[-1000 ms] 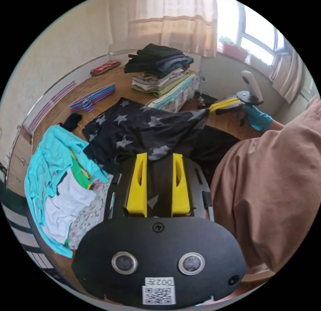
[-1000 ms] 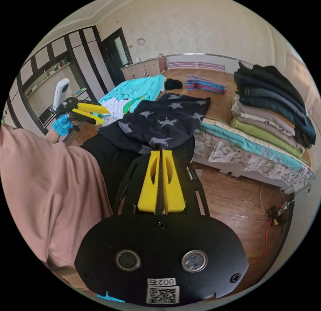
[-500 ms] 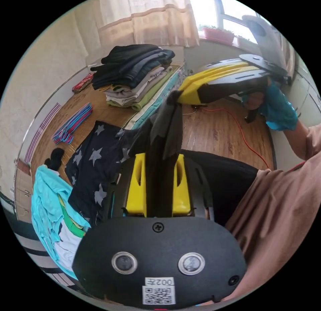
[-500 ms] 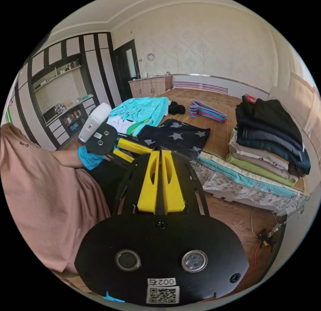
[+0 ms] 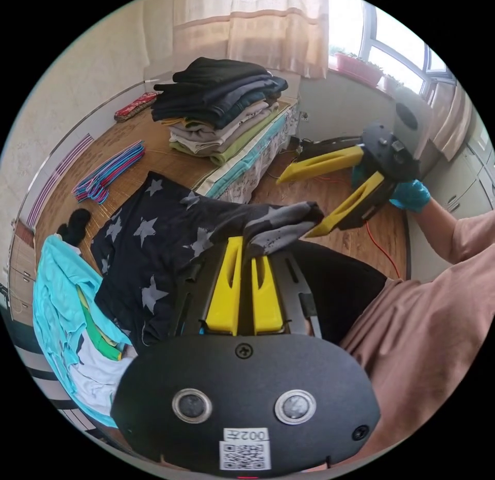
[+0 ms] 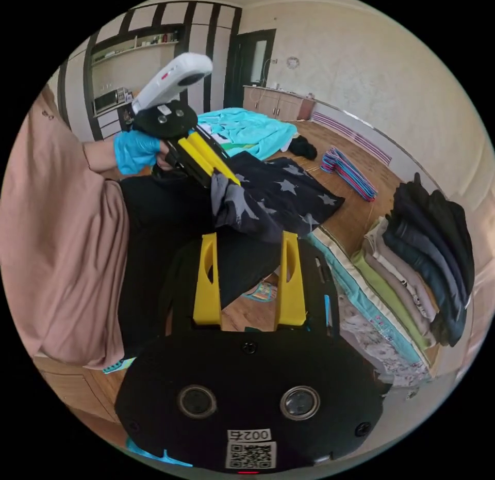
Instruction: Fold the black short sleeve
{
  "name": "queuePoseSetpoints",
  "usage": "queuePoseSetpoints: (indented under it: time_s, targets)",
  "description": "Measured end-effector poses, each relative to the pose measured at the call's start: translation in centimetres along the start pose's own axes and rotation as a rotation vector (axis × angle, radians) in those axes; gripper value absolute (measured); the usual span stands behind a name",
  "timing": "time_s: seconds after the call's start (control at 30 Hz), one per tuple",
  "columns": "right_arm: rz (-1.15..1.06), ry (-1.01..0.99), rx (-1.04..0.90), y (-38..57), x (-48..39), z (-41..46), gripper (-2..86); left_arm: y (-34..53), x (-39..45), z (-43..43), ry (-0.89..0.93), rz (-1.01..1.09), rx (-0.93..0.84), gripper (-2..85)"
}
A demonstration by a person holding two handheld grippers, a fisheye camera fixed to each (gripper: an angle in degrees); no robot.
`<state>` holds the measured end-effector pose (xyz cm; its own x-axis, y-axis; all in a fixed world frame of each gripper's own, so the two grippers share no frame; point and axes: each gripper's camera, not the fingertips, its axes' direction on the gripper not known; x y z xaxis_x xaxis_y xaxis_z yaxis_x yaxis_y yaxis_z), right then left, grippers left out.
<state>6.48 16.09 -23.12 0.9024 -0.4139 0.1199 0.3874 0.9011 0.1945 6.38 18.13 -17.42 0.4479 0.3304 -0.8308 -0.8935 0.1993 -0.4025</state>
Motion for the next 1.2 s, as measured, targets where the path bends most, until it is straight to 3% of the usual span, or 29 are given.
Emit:
queuePoseSetpoints:
  time_s: [0.2, 0.47, 0.87, 1.2]
  targets:
    - [-0.018, 0.095, 0.092, -1.8, -0.3, 2.0, 13.9, -2.0, -0.1, -0.1, -0.007, 0.003, -0.025, -1.4]
    - [-0.052, 0.007, 0.181, -3.5, 1.4, 1.3, 0.2, -4.0, 0.0, 0.5, -0.060, -0.008, -0.056, 0.5]
    - [0.082, 0.022, 0.279, -4.9, 4.1, 0.8, -0.7, -3.2, -2.4, 2.2, -0.357, -0.108, -0.261, 6.1]
    - [0.108, 0.013, 0.242, -5.8, 5.5, 1.6, -0.8, -1.8, -7.0, -0.6, -0.289, -0.033, -0.249, 0.9]
